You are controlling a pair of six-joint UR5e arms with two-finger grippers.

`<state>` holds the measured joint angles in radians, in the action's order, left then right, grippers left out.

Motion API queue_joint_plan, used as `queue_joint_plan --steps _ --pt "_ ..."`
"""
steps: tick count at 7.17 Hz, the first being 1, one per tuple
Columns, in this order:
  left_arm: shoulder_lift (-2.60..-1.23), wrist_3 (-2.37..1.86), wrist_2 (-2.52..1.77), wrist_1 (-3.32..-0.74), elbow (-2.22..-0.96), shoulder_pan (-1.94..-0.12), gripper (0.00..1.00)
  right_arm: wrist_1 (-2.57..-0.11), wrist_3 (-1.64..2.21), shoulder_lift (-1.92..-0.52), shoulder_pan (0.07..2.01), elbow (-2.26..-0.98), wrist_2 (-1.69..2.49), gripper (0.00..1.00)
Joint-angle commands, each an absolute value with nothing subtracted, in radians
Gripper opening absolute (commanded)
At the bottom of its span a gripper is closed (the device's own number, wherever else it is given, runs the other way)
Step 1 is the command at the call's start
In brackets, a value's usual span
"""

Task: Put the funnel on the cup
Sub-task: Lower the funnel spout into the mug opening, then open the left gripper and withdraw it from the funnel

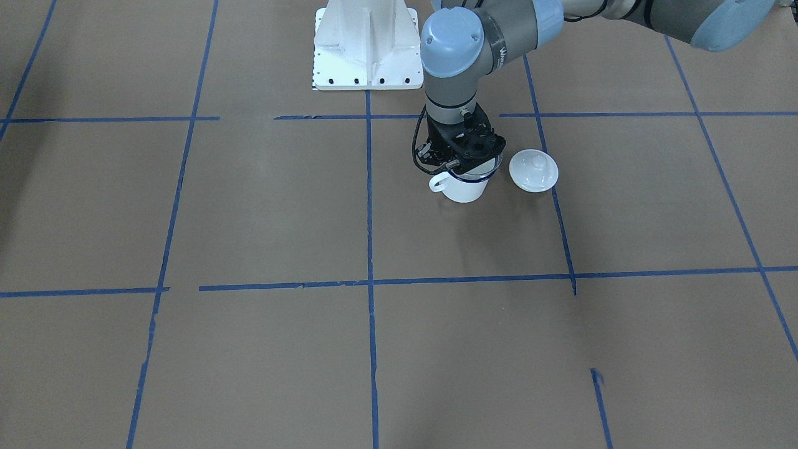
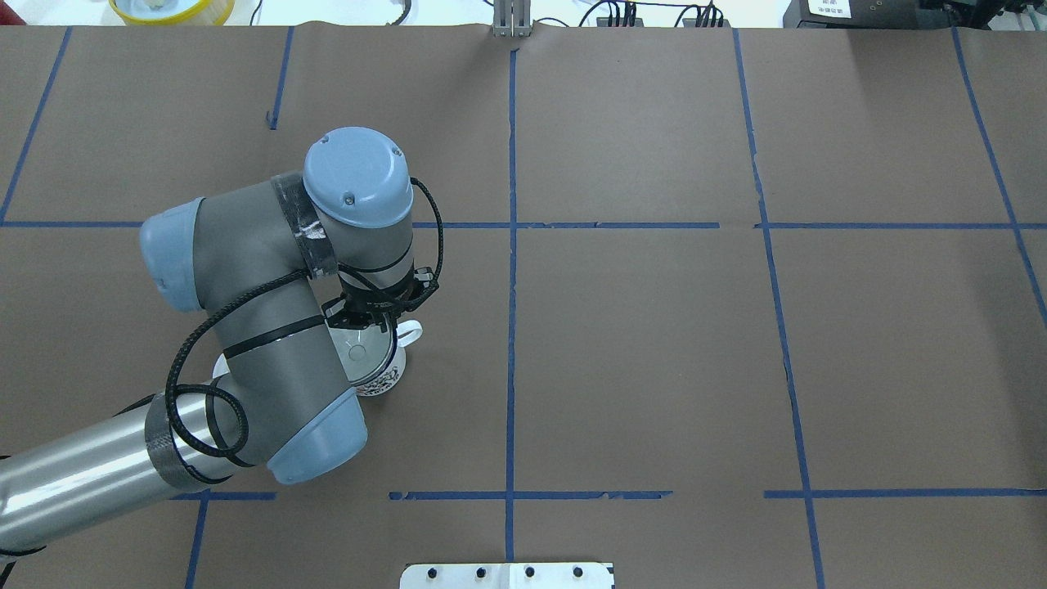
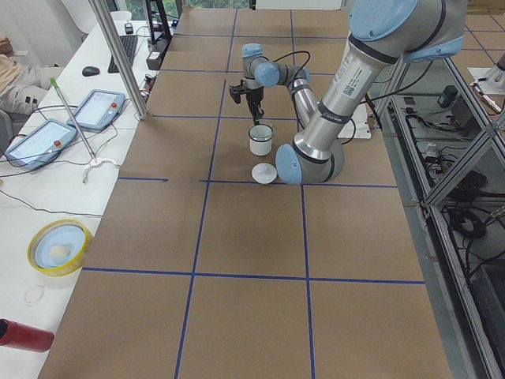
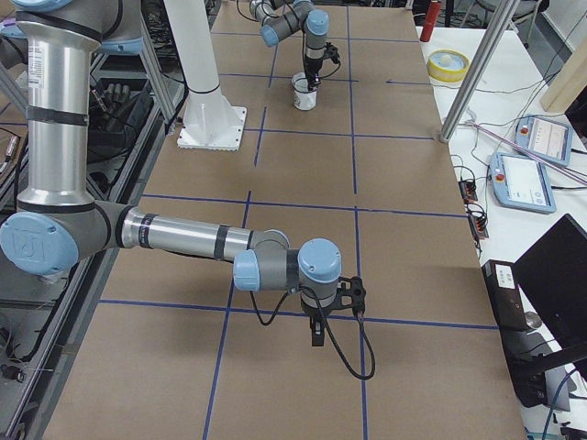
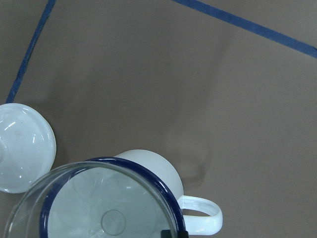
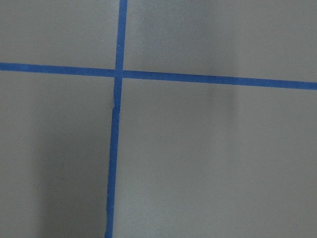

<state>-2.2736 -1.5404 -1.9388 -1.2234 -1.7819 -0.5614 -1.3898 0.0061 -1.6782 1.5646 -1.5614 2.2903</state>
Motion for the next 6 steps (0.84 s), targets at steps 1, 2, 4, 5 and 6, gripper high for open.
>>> queue_joint_plan --steps 1,2,4,5,6 --pt "-2.272 -1.540 -1.939 -1.224 -1.795 -0.563 1.00 -1.390 0.006 -1.678 1.565 -1.562 2.290 1.00" --pt "-2.255 -1.485 -1.937 -1.223 -1.848 -0.572 1.00 -1.390 0.006 -1.678 1.565 -1.560 2.290 1.00" --pt "-2.064 -1.079 -1.957 -1.324 -2.044 -0.772 1.00 -1.390 0.006 -1.678 1.565 -1.560 2.290 1.00" --pt "-1.942 -0.907 -2.083 -1.450 -2.036 -0.902 1.00 -1.390 0.006 -1.678 1.565 -1.560 2.290 1.00" --pt "-1.810 -0.679 -2.162 -1.535 -2.033 -1.037 1.00 -1.390 0.006 -1.678 1.565 -1.560 2.290 1.00"
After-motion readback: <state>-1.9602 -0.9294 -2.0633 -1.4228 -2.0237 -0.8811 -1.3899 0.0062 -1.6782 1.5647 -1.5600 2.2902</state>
